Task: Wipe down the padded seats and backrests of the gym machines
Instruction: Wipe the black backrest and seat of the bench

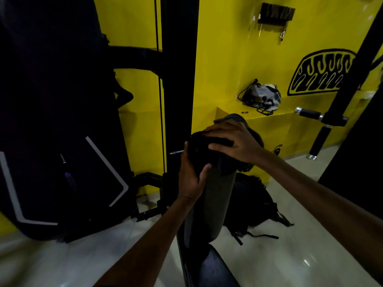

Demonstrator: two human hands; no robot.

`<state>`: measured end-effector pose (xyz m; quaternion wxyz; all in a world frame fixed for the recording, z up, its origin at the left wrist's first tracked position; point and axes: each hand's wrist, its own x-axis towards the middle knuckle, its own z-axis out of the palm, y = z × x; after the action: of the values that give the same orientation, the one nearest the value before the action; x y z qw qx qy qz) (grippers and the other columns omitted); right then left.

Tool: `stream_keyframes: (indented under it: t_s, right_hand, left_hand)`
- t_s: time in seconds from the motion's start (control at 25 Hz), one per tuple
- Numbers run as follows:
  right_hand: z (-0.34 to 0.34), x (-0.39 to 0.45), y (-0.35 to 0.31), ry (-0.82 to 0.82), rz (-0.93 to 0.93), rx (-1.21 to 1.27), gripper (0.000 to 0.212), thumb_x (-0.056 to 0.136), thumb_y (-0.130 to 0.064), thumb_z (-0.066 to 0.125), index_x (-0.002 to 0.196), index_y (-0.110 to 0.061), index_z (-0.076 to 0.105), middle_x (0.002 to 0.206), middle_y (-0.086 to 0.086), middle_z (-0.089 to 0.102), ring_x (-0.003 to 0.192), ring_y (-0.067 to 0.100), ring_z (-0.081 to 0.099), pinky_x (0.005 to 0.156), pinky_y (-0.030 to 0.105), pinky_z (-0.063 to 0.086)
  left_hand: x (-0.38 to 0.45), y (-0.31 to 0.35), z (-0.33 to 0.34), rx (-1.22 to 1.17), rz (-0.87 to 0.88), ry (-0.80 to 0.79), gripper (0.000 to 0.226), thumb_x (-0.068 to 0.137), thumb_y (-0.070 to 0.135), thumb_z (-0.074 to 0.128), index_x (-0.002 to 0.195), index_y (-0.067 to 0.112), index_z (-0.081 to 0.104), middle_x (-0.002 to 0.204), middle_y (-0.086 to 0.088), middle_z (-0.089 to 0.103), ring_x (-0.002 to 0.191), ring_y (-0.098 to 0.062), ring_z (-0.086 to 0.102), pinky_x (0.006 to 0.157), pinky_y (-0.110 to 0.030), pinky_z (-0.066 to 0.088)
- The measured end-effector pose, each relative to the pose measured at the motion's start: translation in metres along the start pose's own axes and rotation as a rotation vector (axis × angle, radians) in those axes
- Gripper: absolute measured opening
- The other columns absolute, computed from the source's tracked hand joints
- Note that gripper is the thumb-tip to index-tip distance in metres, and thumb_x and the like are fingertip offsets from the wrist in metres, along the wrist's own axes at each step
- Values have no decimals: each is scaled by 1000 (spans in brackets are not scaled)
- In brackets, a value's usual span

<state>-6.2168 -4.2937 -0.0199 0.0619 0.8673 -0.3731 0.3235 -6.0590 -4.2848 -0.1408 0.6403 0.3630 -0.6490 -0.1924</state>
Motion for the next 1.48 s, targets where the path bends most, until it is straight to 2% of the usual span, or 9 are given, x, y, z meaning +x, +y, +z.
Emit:
stream_keyframes:
  t_s: [0.16, 0.32, 0.52, 0.64, 0.8, 1.0, 1.2, 1.36, 1.48]
  right_hand:
    - [25, -2, -2, 267, 160, -276, 40, 90, -52, 47, 113, -27, 68, 108, 0, 63, 103, 27, 52, 83, 40, 35]
    - [55, -51, 3, 522, -25, -545, 42, 95, -45, 48, 131, -25, 51, 123, 6, 47, 106, 30, 45, 83, 43, 41]
    - [75, -43, -13, 754, 500, -147, 50, 98, -49, 37, 136, -17, 48, 129, 14, 39, 112, 30, 37, 95, 31, 30]
    - [88, -68, -9, 661, 414, -201, 53, 95, -50, 40, 141, -22, 38, 139, 12, 33, 121, 31, 35, 100, 37, 30]
    - [76, -75, 9, 539, 416, 91, 56, 94, -52, 44, 144, -36, 27, 150, 10, 25, 139, 26, 27, 108, 33, 32]
    - [54, -82, 8, 547, 400, 90, 49, 95, -27, 51, 143, -21, 39, 127, 15, 44, 112, 14, 48, 94, 14, 43]
    - [57, -118, -23, 728, 804, 348, 48, 96, -19, 54, 142, -17, 40, 132, 13, 48, 108, -7, 40, 83, -5, 30]
    - [92, -134, -90, 705, 1004, 444, 51, 97, -31, 46, 145, -21, 35, 138, 10, 38, 107, 11, 47, 70, -7, 31]
    - [116, -113, -127, 687, 1038, 409, 59, 93, -56, 37, 146, -33, 30, 142, 9, 29, 111, 22, 51, 77, 2, 41]
  left_hand:
    - [-3, 5, -7, -99, -158, -93, 66, 90, 46, 56, 141, 37, 14, 143, 24, 22, 130, 18, 23, 105, -7, 26]
    - [22, 6, -37, -39, 93, -71, 45, 94, 39, 50, 134, 20, 37, 138, -3, 35, 120, 0, 43, 93, -17, 43]
    - [85, 25, -30, 160, 226, -317, 40, 97, 30, 44, 124, 2, 55, 136, -13, 45, 129, -8, 41, 104, -27, 39]
    - [89, 21, -17, 93, 213, -410, 36, 97, 28, 42, 117, 7, 63, 124, -13, 60, 117, -22, 57, 98, -44, 47]
    - [86, 22, -16, 79, 225, -325, 39, 97, 28, 41, 108, 4, 69, 108, -6, 68, 103, -19, 64, 87, -43, 52]
    - [87, 28, -19, 73, 209, -406, 34, 97, 32, 40, 114, 16, 64, 111, -1, 65, 105, -13, 61, 89, -39, 51]
    - [98, 32, -30, 169, 196, -650, 35, 99, 26, 39, 127, 12, 55, 126, -6, 54, 120, -14, 50, 103, -28, 40]
    - [114, 48, -19, 275, 89, -773, 20, 95, -1, 46, 108, -3, 62, 128, -14, 53, 119, -21, 50, 89, -4, 34]
    - [120, 52, -6, 338, 42, -850, 7, 96, 12, 51, 102, 13, 51, 137, -8, 48, 120, -25, 51, 96, -24, 40]
